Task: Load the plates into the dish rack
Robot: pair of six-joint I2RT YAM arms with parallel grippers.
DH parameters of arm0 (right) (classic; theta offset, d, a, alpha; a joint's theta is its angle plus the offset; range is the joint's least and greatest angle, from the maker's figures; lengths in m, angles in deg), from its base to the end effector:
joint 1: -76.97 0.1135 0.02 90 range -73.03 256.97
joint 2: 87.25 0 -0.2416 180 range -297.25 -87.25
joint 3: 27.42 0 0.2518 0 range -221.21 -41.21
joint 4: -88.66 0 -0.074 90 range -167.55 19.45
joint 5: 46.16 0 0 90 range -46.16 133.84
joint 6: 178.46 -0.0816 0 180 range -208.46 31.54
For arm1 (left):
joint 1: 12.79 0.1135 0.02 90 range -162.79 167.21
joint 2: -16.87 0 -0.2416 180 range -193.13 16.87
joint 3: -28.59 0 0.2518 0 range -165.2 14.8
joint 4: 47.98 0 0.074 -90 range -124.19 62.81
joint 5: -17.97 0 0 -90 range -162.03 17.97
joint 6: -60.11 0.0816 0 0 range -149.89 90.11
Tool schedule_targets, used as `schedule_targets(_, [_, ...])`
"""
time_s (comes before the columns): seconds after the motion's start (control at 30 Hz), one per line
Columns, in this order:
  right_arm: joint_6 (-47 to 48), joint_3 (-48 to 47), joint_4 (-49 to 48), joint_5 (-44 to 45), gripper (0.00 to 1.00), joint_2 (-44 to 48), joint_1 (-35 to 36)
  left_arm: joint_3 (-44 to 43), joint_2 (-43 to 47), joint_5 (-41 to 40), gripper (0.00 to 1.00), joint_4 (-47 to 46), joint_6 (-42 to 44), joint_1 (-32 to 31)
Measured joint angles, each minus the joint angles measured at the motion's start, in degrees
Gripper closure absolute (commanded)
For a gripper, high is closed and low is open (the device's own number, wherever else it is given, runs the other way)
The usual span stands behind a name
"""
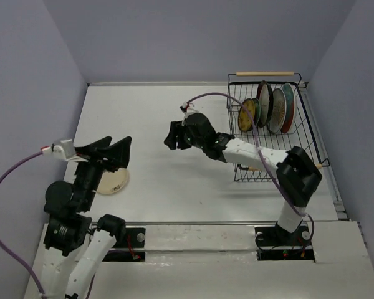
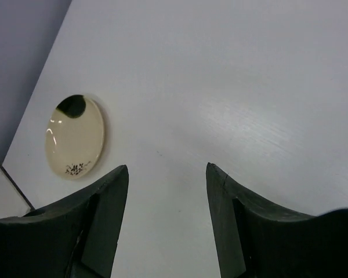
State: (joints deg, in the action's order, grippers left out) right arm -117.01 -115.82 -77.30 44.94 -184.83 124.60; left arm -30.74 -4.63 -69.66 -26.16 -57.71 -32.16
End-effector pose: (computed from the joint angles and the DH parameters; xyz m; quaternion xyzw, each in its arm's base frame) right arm 0.3000 0.3266 0.2515 -0.1332 0.8242 0.3332 0.4381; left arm 0.1343 -0.0508 0.3994 -0.0279 0.6012 -0.3310 0.7268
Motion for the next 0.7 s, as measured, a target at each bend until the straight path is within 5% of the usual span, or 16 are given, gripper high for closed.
schedule_targets(0.3, [-16.0,-8.8,-13.3,-7.9,0.39,-24.8,8.9,-4.3,9.1,-16.3,0.01,5.2,4.0,0.0])
schedule_targets(0.7, [-27.4,-23.7,-18.9,-16.5,0.45,-42.2,10.6,6.0,9.9,-17.4,0.01,8.2,7.3,0.0])
